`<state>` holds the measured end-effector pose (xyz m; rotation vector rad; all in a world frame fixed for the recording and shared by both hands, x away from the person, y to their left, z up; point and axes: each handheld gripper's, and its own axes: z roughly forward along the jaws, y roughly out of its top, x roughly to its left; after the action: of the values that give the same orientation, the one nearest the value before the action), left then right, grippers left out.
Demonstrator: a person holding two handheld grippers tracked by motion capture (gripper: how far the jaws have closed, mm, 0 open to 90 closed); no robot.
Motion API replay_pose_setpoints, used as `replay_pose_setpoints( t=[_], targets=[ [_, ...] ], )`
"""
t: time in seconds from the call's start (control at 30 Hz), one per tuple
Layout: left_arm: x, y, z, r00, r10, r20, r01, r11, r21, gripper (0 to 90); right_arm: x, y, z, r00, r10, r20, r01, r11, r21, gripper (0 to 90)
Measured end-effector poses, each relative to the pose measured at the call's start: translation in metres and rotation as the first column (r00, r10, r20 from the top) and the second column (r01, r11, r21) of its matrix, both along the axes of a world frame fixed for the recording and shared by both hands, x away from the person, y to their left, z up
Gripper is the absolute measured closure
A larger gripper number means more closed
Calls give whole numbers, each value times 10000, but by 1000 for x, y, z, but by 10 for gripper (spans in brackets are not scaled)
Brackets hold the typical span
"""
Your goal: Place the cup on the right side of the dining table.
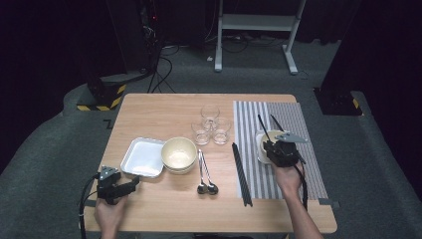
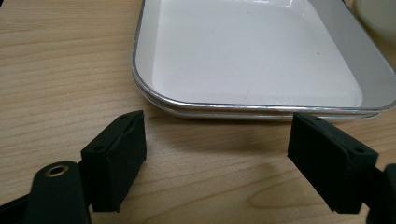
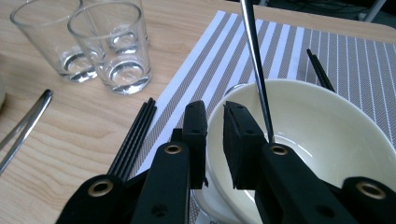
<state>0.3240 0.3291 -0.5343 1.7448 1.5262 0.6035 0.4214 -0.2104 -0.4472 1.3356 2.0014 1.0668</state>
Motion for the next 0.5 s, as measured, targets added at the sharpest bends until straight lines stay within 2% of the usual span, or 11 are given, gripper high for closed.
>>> replay_pose_setpoints(
  t=[0.1,0.13,0.17,0.23,0.27,0.3,0.37,0.47,0.5],
  targets=[
    [1,-1,0,9999,-104,-18,105,9999,97,196,4,-1,4,9997,-67,226,71,9998,-178,773],
    [1,-2,0,9998,-180,-20,181,9997,146,193,4,-3,4,9994,-145,309,147,9999,-83,768],
    [1,-3,0,9997,-253,-29,253,9994,221,191,5,-3,2,9997,-160,208,159,9999,62,765],
    [1,-6,0,9997,-250,-61,253,9982,535,190,9,0,-2,9998,-175,65,176,9996,-213,765],
    [1,-7,0,9997,-248,-71,252,9976,648,192,11,1,-3,9998,-195,-53,194,9997,-158,766],
    [1,-7,0,9997,-248,-71,252,9976,648,193,11,1,-3,9998,-195,-53,194,9997,-158,766],
    [1,-7,0,9998,-176,-68,180,9976,673,195,11,3,-2,9999,-82,-148,86,9997,243,765],
    [1,-7,0,9998,-209,-79,214,9973,705,191,15,7,-2,9994,231,-254,-228,9997,110,767],
    [1,-7,0,9997,-221,-82,227,9969,756,192,17,7,-1,9993,249,-277,-241,9993,272,769]
  ],
)
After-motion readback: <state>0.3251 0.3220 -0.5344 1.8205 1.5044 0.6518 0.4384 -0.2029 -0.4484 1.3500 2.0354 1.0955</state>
